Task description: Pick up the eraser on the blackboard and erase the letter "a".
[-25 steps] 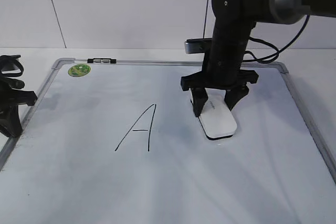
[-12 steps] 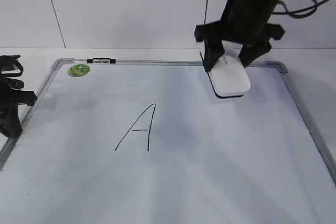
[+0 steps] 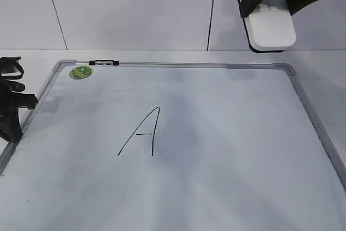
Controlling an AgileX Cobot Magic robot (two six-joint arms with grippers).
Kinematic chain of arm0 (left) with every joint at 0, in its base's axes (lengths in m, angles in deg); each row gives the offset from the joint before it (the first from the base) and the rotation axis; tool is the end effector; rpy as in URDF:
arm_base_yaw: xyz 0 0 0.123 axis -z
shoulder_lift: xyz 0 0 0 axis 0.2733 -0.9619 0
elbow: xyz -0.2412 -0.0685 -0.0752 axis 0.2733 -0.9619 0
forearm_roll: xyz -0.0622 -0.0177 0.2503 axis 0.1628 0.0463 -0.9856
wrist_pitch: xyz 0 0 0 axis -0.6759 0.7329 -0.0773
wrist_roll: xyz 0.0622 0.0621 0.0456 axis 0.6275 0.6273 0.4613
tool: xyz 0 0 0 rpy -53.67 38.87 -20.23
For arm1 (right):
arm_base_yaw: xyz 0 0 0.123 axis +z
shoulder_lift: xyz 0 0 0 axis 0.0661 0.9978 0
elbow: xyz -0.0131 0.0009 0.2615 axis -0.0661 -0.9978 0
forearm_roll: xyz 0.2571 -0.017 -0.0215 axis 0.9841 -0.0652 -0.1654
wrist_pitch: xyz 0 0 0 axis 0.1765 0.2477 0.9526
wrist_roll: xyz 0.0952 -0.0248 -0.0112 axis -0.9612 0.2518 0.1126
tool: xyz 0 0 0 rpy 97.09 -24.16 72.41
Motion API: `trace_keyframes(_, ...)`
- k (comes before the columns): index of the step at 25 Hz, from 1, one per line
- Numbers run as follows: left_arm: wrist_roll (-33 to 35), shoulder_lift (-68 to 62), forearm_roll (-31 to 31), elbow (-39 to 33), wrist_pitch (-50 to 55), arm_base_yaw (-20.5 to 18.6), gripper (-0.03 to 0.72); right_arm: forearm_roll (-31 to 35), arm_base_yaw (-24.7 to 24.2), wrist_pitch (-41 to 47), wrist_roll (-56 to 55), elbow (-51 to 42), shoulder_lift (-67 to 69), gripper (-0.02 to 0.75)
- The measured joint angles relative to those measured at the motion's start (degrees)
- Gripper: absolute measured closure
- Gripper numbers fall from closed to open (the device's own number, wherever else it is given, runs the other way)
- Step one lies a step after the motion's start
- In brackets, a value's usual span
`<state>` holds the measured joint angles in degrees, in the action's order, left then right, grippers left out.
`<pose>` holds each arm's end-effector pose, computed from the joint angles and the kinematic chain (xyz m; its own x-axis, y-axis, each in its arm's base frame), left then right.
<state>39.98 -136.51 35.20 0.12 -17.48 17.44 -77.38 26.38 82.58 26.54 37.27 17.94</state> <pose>0.3491 -0.0208 0.1151 -0.9984 -0.0556 0.0098 -0.0563 0.9921 -0.1122 0.3388 0.1368 0.3538 -0.8751 -0.1106 -0.4712 -0.1662 0.9830 0.0779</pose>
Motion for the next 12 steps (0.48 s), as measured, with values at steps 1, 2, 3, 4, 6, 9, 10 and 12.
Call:
trace_keyframes(1, 0.00, 0.00, 0.00, 0.00, 0.00, 0.00, 0.643, -0.16, -0.27, 0.00, -0.22, -0.81, -0.97, 0.181)
trace_keyframes(2, 0.00, 0.00, 0.00, 0.00, 0.00, 0.00, 0.643, -0.25, -0.94, 0.00, -0.51, -1.96, -1.93, 0.181)
trace_keyframes(3, 0.00, 0.00, 0.00, 0.00, 0.00, 0.00, 0.643, -0.25, -1.76, 0.07, -0.64, -3.41, -2.88, 0.181)
trace_keyframes(4, 0.00, 0.00, 0.00, 0.00, 0.00, 0.00, 0.643, -0.40, -2.66, 0.07, -0.73, -5.08, -3.80, 0.181)
trace_keyframes(6, 0.00, 0.00, 0.00, 0.00, 0.00, 0.00, 0.643, -0.50, -5.50, 0.07, -0.86, -8.38, -5.40, 0.181)
trace_keyframes(9, 0.00, 0.00, 0.00, 0.00, 0.00, 0.00, 0.643, -1.74, -10.07, 0.13, -0.63, -13.11, -7.87, 0.181)
trace_keyframes(10, 0.00, 0.00, 0.00, 0.00, 0.00, 0.00, 0.643, -2.02, -11.43, 0.13, -0.63, -14.24, -8.57, 0.181)
trace_keyframes(12, 0.00, 0.00, 0.00, 0.00, -0.10, 0.00, 0.643, -2.31, -14.30, 0.13, -0.40, -16.29, -9.91, 0.181)
